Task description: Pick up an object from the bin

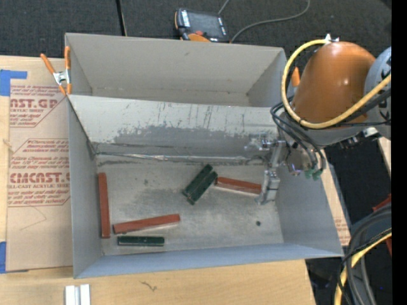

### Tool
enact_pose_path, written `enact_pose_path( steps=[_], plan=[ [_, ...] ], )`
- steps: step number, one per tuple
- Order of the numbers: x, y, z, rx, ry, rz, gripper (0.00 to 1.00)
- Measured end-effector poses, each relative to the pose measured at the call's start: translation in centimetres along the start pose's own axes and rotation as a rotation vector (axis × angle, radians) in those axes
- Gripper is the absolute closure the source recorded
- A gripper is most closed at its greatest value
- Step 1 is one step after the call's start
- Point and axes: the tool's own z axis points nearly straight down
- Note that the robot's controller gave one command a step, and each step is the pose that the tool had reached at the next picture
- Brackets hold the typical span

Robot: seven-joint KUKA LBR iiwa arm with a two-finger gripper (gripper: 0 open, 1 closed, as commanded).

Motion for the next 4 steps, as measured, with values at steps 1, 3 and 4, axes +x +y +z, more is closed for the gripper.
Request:
enact_pose_path(
  steps=[1,3,4],
  plan=[
    [-4.7,2.4,16.7,-0.002,-0.004,-0.557,0.00],
    [-6.7,0.1,16.3,-0.001,-0.009,-0.551,1.00],
    [-5.6,-4.1,5.6,0.003,-0.008,-0.536,1.00]
  ],
)
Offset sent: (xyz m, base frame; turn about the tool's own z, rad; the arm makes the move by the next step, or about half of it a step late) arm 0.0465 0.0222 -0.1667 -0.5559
